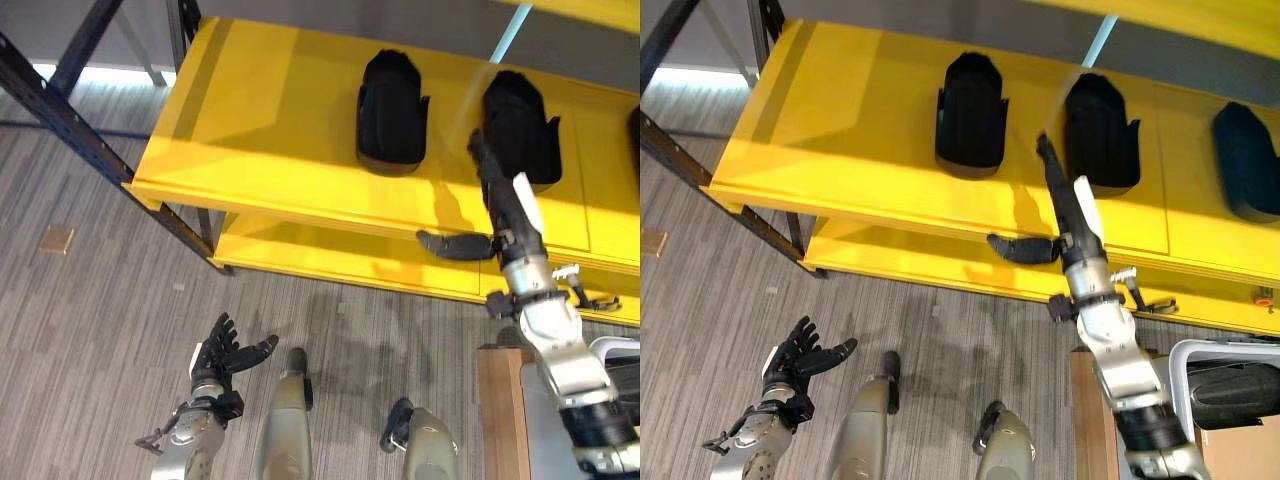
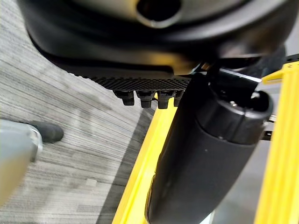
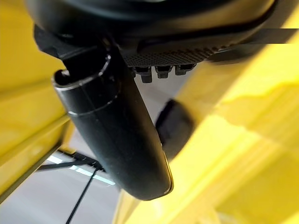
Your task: Move parts from the plastic box to the shelf.
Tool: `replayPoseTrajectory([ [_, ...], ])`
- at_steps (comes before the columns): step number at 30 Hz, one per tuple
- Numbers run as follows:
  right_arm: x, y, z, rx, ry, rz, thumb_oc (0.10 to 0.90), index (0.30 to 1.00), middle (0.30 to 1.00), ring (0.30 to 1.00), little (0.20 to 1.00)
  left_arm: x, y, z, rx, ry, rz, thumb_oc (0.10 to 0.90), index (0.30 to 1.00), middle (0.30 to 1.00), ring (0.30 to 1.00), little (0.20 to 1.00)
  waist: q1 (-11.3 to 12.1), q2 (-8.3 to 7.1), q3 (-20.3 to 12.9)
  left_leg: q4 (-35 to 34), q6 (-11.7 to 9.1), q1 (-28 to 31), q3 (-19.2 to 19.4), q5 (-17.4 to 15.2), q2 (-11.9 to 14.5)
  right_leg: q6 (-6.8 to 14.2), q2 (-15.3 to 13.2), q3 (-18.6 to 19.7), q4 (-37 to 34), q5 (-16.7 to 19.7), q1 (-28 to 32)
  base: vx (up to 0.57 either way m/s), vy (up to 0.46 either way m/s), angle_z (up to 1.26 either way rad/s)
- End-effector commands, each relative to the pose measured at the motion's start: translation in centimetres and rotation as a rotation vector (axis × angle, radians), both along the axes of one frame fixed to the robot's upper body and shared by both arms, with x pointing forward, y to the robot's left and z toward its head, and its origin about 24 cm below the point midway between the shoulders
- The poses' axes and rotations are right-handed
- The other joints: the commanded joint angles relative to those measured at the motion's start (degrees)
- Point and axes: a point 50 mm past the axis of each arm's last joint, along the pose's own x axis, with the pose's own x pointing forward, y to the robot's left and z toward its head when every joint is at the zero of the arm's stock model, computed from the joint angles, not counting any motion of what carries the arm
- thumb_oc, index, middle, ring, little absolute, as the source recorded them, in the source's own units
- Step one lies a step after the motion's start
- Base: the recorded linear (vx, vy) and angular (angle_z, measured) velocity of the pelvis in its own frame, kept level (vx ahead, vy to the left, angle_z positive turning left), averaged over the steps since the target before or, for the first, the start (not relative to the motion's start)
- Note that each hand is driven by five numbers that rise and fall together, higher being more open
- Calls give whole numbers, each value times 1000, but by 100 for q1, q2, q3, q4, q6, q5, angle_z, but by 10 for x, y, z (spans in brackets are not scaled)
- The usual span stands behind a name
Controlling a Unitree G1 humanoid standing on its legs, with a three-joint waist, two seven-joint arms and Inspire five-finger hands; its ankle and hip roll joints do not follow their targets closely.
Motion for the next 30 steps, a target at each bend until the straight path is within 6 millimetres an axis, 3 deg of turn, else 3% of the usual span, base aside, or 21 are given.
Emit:
replayPoseTrajectory([
  [1, -11, 3, 49, 83, -281, 68, 900, 1000, 1000, 1000, 1000, -2, 2, 12, 58, -82, -34, 900, 1000, 1000, 1000, 1000, -141, 11, -792, -582, -253, 697, -246, -79, 399, 202, 136, 59, -889, 809, 196, 77, 5, -10],
  [5, -39, -10, -2, 240, -123, 1, 900, 1000, 1000, 1000, 1000, -10, -1, 5, 43, -63, -15, 900, 1000, 1000, 1000, 1000, -374, 56, -1253, -1898, -398, 1494, -24, 461, 464, 319, 265, 26, -1847, 1182, 788, 145, 20, -18],
  [6, -43, -13, -6, 225, -109, -21, 900, 1000, 1000, 1000, 1000, -11, -1, 4, 43, -62, -17, 900, 1000, 1000, 1000, 1000, -411, 66, -1337, -2096, -421, 1595, 3, 542, 456, 344, 274, 11, -2019, 1281, 886, 186, 76, -14],
  [8, -62, -20, -37, 341, 1, -82, 900, 1000, 1000, 1000, 1000, -16, -3, 4, 45, -65, 3, 900, 1000, 1000, 1000, 1000, -560, 80, -1594, -2570, -444, 1997, 234, 608, 406, 487, 262, 73, -2563, 1711, 1188, 166, 128, -8],
  [10, -74, -25, -53, 357, 63, -125, 900, 1000, 1000, 1000, 1000, -18, -1, 4, 57, -68, 6, 900, 1000, 1000, 1000, 1000, -658, 64, -1695, -2654, -360, 2142, 370, 537, 306, 559, 171, 224, -2739, 1973, 1216, 94, 190, -29],
  [13, -84, -31, -64, 398, 94, -185, 900, 1000, 1000, 1000, 1000, -15, -2, 11, 104, -101, -33, 900, 1000, 1000, 1000, 1000, -804, 29, -1681, -2653, -181, 2323, 657, 311, 42, 690, -64, 560, -2681, 2288, 1091, 30, 324, -46],
  [14, -86, -33, -65, 423, 84, -212, 900, 1000, 1000, 1000, 1000, -8, -2, 18, 145, -130, -64, 900, 1000, 1000, 1000, 1000, -942, 12, -1588, -2619, -65, 2327, 785, 215, -96, 735, -172, 858, -2550, 2438, 867, -60, 327, -57],
  [16, -91, -35, -68, 465, 75, -244, 900, 1000, 1000, 1000, 1000, -1, -4, 24, 173, -152, -102, 900, 1000, 1000, 1000, 1000, -1114, -9, -1460, -2625, 8, 2331, 945, 163, -187, 749, -232, 1097, -2529, 2707, 664, -87, 242, -60],
  [17, -91, -35, -67, 466, 74, -245, 900, 1000, 1000, 1000, 1000, -1, -4, 24, 174, -153, -102, 900, 1000, 1000, 1000, 1000, -1095, -19, -1476, -2624, 14, 2308, 966, 176, -196, 749, -238, 1123, -2539, 2731, 630, -93, 147, -58],
  [20, -93, -37, -70, 516, 62, -280, 900, 1000, 1000, 1000, 1000, 8, -6, 30, 206, -180, -136, 900, 1000, 1000, 1000, 1000, -1267, -15, -1362, -2667, 78, 2339, 1333, 62, -330, 749, -352, 1283, -2779, 3416, 348, -97, 185, -73],
  [21, -94, -37, -72, 538, 58, -290, 900, 1000, 1000, 1000, 1000, 8, -4, 30, 220, -181, -136, 900, 1000, 1000, 1000, 1000, -1312, -10, -1321, -2684, 102, 2368, 1486, 49, -321, 749, -386, 1178, -2774, 3502, 249, -33, 180, -148],
  [24, -92, -35, -76, 605, 57, -285, 900, 1000, 1000, 1000, 1000, 8, 3, 28, 229, -162, -107, 900, 1000, 1000, 1000, 1000, -1230, 129, -1169, -2672, 168, 2489, 1919, -78, -155, 739, -509, 215, -2153, 2747, 290, -89, 157, -137],
  [25, -91, -35, -76, 597, 60, -280, 900, 1000, 1000, 1000, 1000, 8, 4, 29, 228, -163, -99, 900, 1000, 1000, 1000, 1000, -1200, 133, -1154, -2667, 183, 2506, 2047, -70, -131, 702, -543, 51, -1988, 2572, 341, -163, 147, -56],
  [26, -87, -32, -77, 588, 76, -265, 900, 1000, 1000, 1000, 1000, 4, 7, 30, 210, -166, -69, 900, 1000, 1000, 1000, 1000, -1046, 106, -1175, -2589, 206, 2502, 2373, -69, -83, 651, -681, -355, -1784, 2412, 544, -109, 61, -50],
  [30, -75, -29, -74, 611, 67, -244, 900, 1000, 1000, 1000, 1000, -10, 10, 23, 153, -141, -18, 900, 1000, 1000, 1000, 1000, -801, -46, -1275, -2369, 79, 2452, 2764, -41, 42, 723, -705, -514, -2404, 2659, 952, -99, -154, -132],
])
